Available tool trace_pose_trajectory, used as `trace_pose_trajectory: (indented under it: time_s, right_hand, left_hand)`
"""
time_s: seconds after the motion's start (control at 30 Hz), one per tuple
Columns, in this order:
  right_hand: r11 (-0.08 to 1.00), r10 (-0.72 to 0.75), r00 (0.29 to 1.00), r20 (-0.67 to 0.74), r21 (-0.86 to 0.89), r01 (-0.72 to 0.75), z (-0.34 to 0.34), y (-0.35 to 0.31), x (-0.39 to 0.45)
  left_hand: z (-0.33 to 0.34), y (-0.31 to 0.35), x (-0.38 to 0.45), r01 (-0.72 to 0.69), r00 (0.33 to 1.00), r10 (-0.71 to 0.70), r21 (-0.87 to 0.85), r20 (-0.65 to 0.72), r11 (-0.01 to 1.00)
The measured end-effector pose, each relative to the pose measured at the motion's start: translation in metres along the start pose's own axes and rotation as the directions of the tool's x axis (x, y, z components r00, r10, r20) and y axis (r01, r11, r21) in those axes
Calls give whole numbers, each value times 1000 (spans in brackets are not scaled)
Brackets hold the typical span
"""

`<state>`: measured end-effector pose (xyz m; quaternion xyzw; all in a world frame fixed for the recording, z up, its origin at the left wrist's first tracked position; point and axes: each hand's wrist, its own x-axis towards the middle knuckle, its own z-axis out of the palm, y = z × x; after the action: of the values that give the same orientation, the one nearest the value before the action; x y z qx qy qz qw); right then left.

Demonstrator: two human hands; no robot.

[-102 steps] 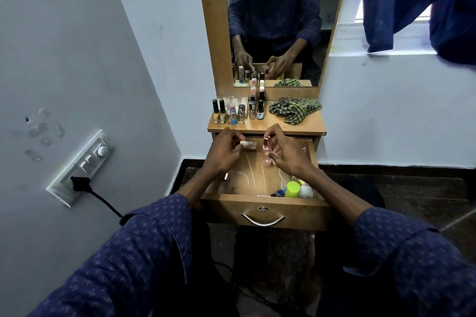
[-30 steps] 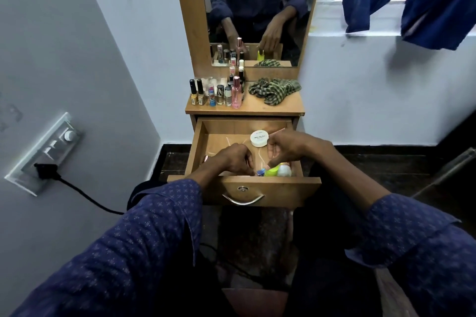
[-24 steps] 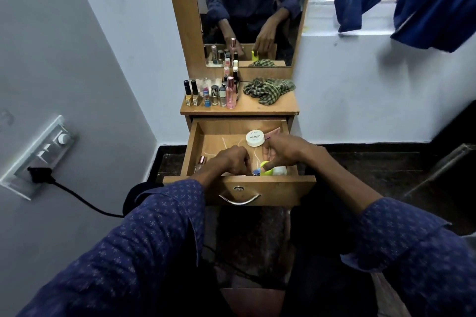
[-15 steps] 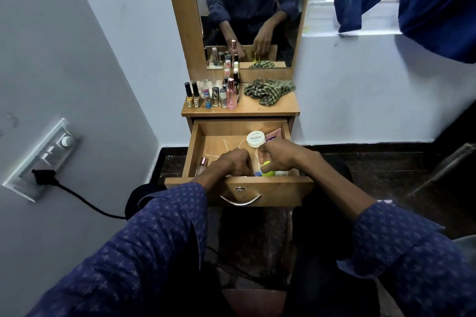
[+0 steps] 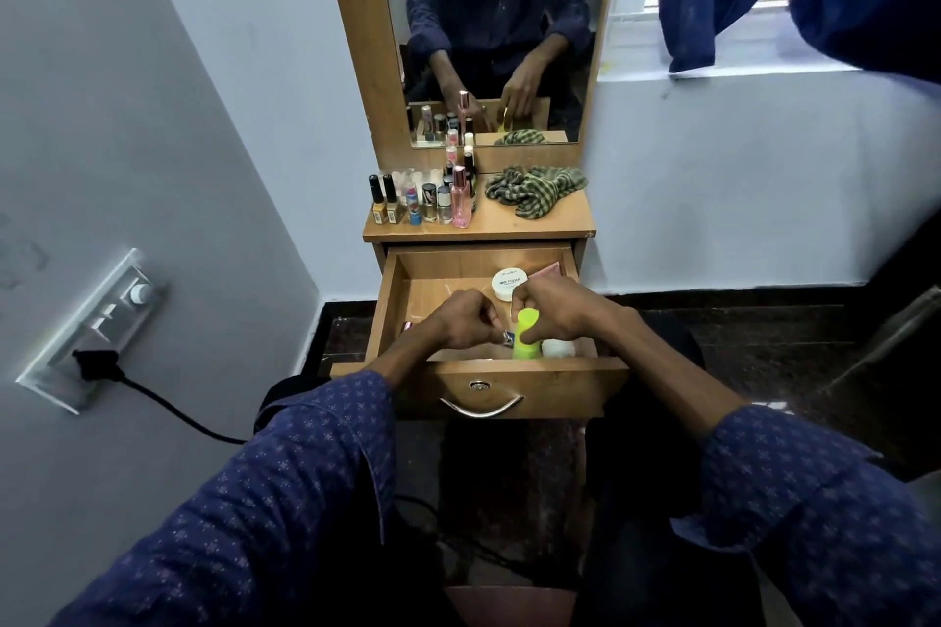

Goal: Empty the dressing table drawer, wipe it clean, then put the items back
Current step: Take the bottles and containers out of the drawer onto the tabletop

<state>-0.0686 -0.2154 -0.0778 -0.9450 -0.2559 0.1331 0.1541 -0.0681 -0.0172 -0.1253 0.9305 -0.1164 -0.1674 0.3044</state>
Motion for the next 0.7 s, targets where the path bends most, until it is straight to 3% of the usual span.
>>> trace_pose_trajectory:
  time_s: [0.23, 0.5, 0.7]
  right_hand:
    - [986, -54, 963, -266, 139, 94, -27, -7, 12]
    - [947, 2, 837, -548, 271, 175, -51, -21, 39]
    - [959, 70, 782, -620, 257, 119, -68, -27, 75]
  left_hand:
    - [-60, -4, -12, -137, 957, 129, -11, -260, 991]
    - [-115, -9, -22, -163, 756, 123, -3, -643, 987]
    - [-132, -6, -14, -125, 664, 128, 60, -736, 990]
